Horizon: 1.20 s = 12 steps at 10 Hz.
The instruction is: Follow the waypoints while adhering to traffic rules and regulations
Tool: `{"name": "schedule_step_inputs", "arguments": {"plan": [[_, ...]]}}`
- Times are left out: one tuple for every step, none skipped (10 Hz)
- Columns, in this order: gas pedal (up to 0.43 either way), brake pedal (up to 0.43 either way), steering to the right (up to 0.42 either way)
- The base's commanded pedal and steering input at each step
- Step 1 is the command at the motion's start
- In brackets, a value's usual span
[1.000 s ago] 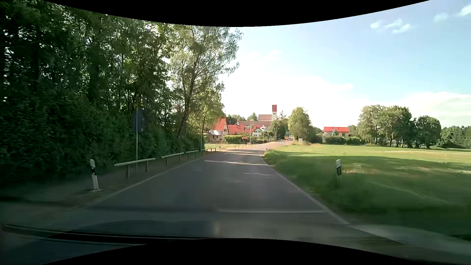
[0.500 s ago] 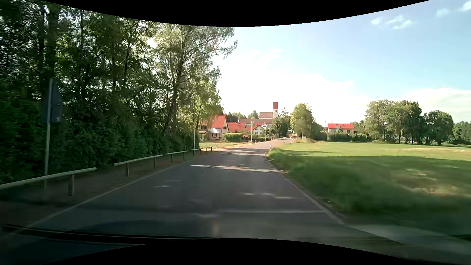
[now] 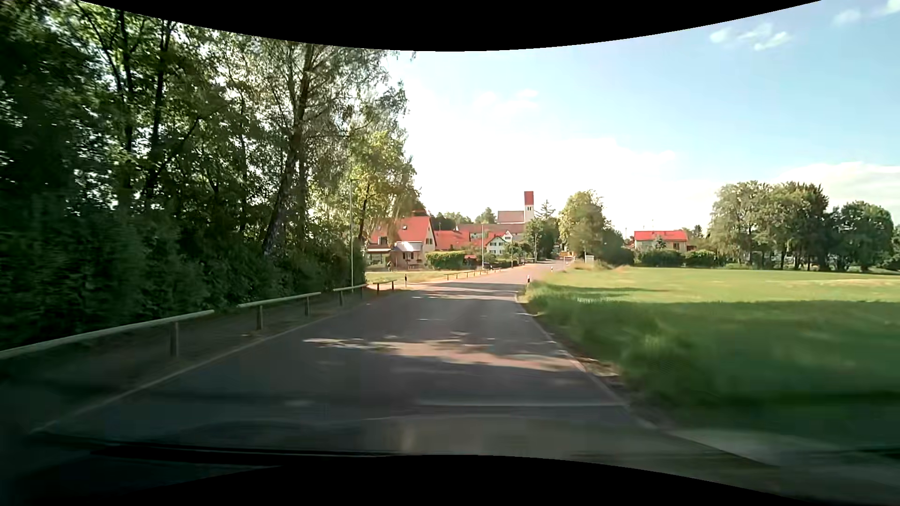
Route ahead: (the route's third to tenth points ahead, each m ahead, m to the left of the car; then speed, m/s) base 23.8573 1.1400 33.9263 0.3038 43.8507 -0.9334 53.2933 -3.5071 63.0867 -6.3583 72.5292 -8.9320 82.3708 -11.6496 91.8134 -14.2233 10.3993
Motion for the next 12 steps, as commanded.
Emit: {"name": "schedule_step_inputs", "arguments": {"plan": [[0.0,0.006,-0.003],[0.0,0.006,-0.001],[0.0,0.006,0.001],[0.0,0.006,0.002],[0.0,0.006,0.005],[0.039,0.006,0.01],[0.047,0.006,0.014],[0.067,0.006,0.019],[0.098,0.006,0.023],[0.11,0.006,0.026],[0.11,0.006,0.028],[0.11,0.006,0.028]]}}
